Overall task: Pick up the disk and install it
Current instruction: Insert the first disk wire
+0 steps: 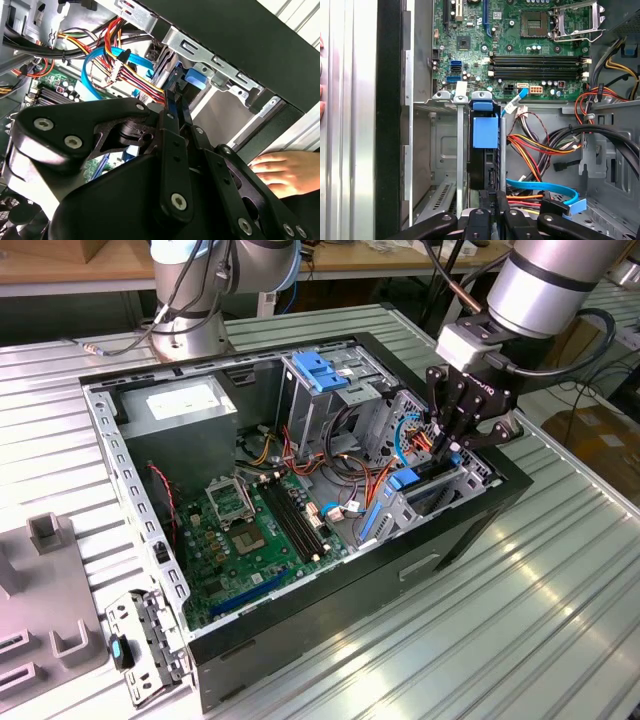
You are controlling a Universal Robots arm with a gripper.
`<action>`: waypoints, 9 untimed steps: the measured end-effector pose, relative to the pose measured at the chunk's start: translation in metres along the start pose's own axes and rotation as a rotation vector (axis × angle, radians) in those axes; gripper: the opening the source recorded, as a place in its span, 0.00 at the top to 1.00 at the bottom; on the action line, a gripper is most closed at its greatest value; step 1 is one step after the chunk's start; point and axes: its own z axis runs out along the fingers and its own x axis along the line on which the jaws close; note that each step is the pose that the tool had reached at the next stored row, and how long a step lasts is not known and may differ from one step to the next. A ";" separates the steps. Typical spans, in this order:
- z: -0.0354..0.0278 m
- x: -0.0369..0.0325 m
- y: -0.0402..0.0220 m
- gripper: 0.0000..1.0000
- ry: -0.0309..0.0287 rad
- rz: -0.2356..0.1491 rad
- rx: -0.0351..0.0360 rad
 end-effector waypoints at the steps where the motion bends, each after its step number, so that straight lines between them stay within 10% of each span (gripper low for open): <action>1: 0.0003 -0.0001 0.0000 0.84 0.0000 0.000 0.0000; 9: 0.0040 -0.0004 -0.0001 0.84 0.0002 0.000 0.0000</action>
